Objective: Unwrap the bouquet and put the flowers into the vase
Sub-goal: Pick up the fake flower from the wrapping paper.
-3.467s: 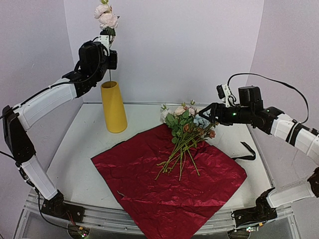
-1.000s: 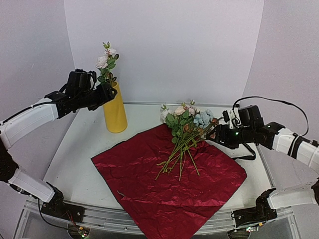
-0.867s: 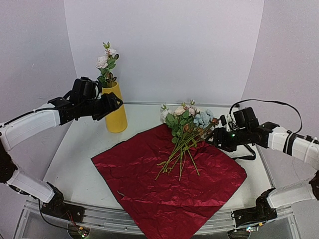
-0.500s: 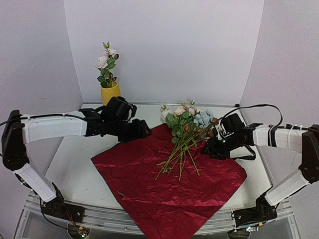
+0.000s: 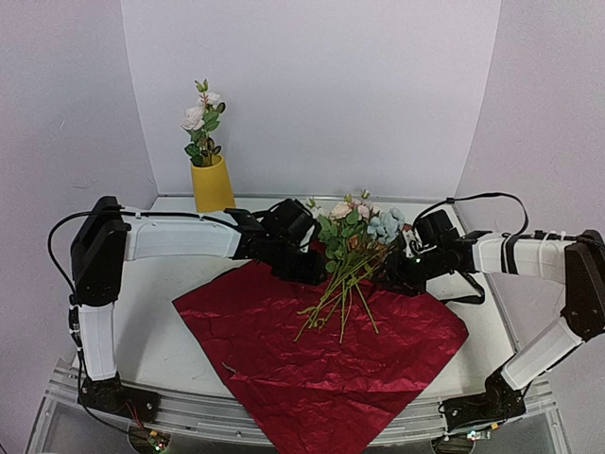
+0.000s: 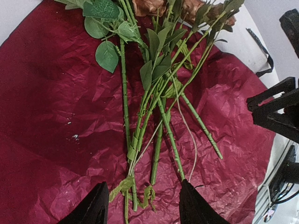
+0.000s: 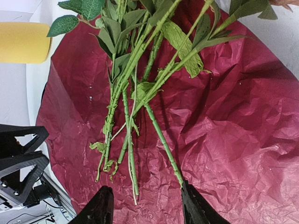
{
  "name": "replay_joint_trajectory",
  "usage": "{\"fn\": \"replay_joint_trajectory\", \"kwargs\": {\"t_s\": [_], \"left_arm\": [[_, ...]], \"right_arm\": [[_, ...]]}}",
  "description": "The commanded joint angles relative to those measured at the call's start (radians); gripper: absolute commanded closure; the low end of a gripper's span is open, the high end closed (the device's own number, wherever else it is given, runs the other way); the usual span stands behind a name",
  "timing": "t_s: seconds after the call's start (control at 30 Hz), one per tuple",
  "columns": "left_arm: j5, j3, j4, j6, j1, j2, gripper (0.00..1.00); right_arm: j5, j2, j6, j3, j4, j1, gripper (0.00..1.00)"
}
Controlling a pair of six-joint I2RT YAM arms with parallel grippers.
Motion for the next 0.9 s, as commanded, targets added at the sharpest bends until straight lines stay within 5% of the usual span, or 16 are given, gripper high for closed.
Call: {"fn": "replay_joint_trajectory", "kwargs": {"t_s": [0.0,0.2,0.4,0.87], "left_arm": [[0.003,0.091,-0.034,0.097,0.002,0.063,0.49],[0.012,0.167,-0.042,0.175,0.003,0.148,0.48],[0.025,0.223,-0.044,0.199,0.003,0.218,0.33],[0.039,0.282,-0.044,0.212,0.003,0.319,0.41]], "right_arm": [[0.007,0.037,0.019,0.04,-0.002,0.016,0.53],[0.049,0.123,-0.036,0.079,0.016,0.045,0.58],[0.09,0.213,-0.092,0.146,0.013,0.078,0.57],[0.128,0.361,-0.13,0.222,-0.016,0.099,0.63]]}}
